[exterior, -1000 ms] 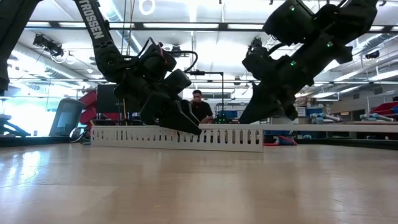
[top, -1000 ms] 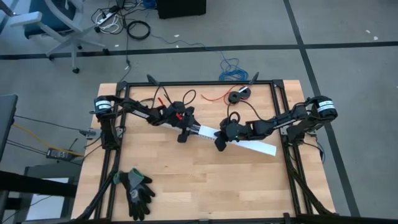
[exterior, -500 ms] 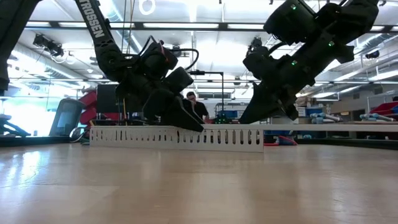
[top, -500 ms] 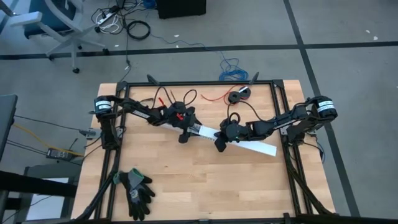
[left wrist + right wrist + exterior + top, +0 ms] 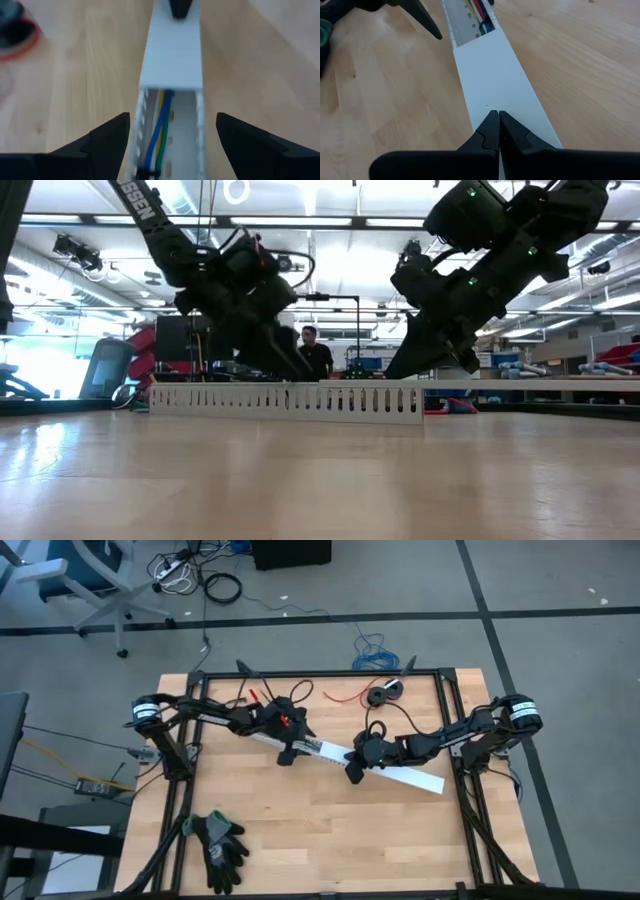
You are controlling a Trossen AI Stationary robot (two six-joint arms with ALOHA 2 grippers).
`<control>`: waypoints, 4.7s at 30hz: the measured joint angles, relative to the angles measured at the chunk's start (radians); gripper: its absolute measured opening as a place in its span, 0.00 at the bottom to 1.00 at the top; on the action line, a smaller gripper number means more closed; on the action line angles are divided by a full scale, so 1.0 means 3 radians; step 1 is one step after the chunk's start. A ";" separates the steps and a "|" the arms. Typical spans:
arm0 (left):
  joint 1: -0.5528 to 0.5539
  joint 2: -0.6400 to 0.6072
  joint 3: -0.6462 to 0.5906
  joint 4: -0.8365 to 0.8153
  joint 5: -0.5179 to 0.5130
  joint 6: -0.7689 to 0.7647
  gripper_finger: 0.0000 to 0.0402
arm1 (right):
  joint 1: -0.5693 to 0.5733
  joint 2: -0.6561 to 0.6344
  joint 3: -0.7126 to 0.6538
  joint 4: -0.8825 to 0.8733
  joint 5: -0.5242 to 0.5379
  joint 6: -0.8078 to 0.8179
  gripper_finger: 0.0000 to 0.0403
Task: Ziptie cables
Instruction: Close the white cable duct cover
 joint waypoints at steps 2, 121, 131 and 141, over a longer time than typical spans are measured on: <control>0.0012 0.0036 -0.0027 -0.0016 -0.0057 0.0006 0.77 | 0.0000 0.0000 0.0000 0.0001 -0.0001 0.0000 0.00; -0.0149 -0.0055 -0.0221 0.0438 -0.0370 -0.0349 0.71 | -0.0275 0.0046 0.0217 -0.0350 -0.0228 -0.0262 0.00; -0.0056 -0.0056 -0.0498 0.0537 -0.0451 -0.0340 0.71 | -0.0257 0.0046 0.0215 -0.0348 -0.0234 -0.0261 0.00; -0.0053 -0.0031 -0.0501 0.0567 -0.0445 -0.0356 0.60 | -0.0257 0.0046 0.0214 -0.0268 -0.0237 -0.0262 0.00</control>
